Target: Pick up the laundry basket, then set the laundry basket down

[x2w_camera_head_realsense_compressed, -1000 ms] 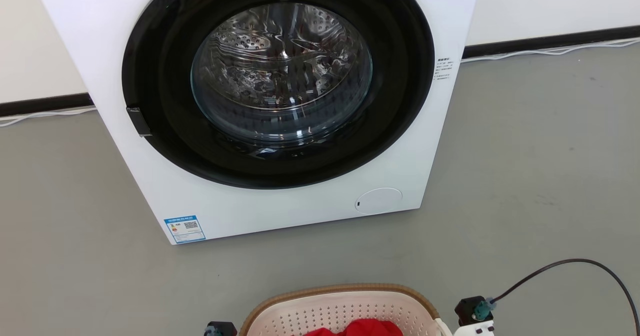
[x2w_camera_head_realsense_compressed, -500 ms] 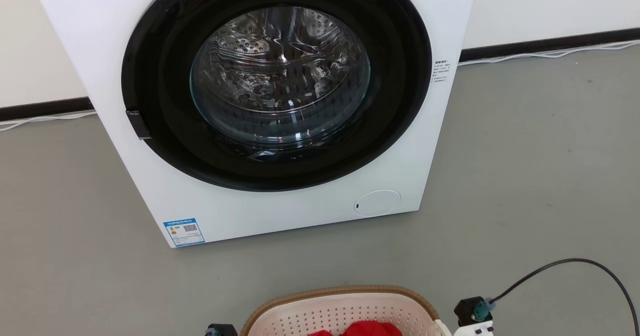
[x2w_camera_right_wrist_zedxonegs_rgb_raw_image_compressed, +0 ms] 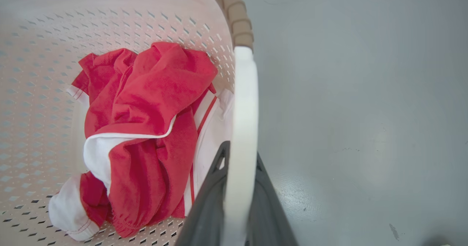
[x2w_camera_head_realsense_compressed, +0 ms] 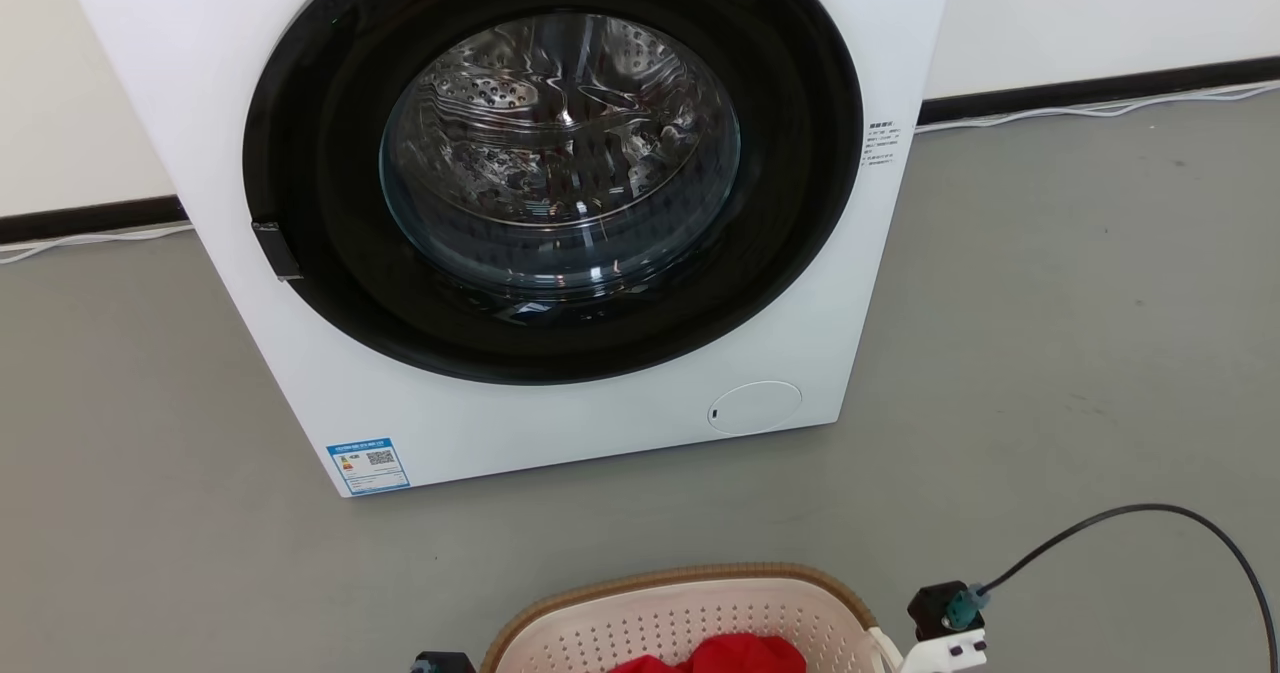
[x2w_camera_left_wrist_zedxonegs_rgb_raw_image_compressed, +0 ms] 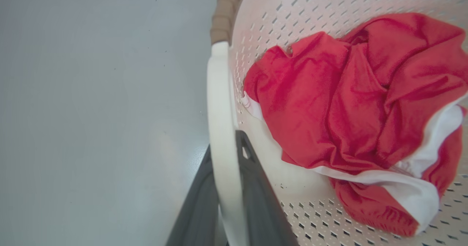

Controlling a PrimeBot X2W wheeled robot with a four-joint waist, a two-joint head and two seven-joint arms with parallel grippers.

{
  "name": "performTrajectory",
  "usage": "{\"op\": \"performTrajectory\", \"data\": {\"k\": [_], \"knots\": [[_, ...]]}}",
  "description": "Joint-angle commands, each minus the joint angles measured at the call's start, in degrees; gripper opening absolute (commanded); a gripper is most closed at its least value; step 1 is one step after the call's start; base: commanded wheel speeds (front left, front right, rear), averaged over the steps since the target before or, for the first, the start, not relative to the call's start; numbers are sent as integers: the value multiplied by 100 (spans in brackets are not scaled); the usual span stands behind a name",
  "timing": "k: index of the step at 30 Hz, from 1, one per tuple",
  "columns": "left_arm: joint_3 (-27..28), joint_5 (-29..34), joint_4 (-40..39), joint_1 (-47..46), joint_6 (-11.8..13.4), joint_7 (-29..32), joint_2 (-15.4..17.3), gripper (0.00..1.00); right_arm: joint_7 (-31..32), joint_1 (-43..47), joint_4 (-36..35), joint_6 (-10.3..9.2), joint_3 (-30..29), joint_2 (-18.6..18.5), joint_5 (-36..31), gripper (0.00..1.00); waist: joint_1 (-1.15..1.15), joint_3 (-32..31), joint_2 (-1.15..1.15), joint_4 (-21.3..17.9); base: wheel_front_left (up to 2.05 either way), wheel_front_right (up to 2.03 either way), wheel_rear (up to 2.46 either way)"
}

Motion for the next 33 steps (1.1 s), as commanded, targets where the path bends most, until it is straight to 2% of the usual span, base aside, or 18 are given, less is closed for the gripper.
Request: {"op": "performTrajectory", "data": {"k": [1,33], "knots": [[56,0,-54,-247,17,-118,40,0,-83,-214,-106,48,129,95,35,0,0,-2,0,0,0,0,0],[-277,-350,-29,-347,63,-171,40,0,-129,-279,-38,48,257,95,165,0,0,107,0,34,0,0,0]]}}
